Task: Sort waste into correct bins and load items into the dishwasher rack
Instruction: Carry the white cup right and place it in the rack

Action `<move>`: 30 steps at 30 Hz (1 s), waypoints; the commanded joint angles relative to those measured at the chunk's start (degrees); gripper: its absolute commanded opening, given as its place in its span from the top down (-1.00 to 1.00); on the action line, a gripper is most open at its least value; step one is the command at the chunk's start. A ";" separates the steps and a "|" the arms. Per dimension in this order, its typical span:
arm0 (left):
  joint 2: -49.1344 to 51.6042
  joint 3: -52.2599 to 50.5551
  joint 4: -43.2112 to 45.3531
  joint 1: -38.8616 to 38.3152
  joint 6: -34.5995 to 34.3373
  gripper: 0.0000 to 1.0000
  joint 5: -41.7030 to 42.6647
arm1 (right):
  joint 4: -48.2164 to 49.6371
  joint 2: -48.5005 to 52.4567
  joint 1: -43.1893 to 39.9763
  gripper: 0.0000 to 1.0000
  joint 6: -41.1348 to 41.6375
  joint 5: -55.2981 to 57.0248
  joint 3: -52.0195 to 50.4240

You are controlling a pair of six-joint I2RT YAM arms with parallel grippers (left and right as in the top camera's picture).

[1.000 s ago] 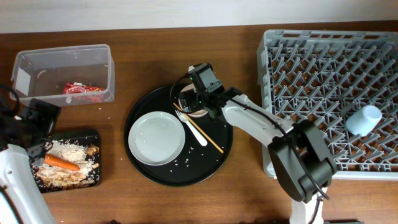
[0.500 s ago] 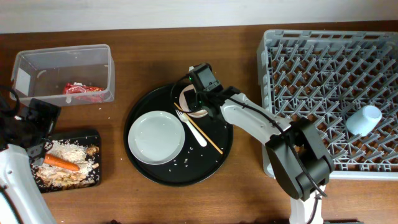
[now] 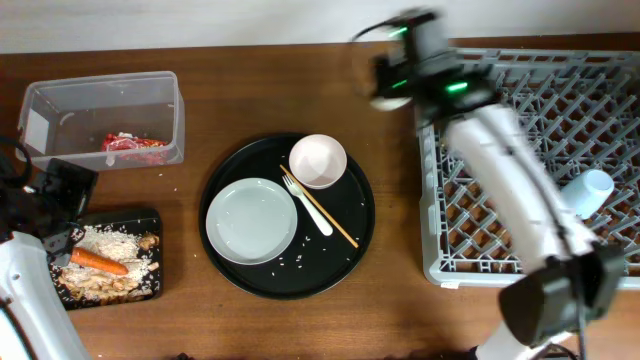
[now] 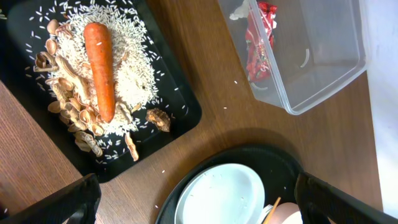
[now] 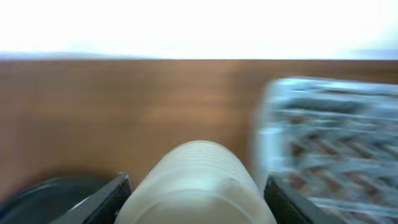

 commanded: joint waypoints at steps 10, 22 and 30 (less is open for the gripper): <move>-0.20 0.00 -0.07 0.31 -0.72 -0.98 -0.42 | -4.81 1.86 -32.44 -0.28 -6.08 1.44 1.68; -0.20 0.00 -0.09 0.31 -0.72 -0.98 -0.42 | -5.70 10.23 -35.95 -0.60 -6.27 2.54 1.68; -0.20 0.00 -0.09 0.31 -0.72 -0.98 -0.42 | -8.52 7.02 -35.67 -0.85 -6.32 3.10 1.75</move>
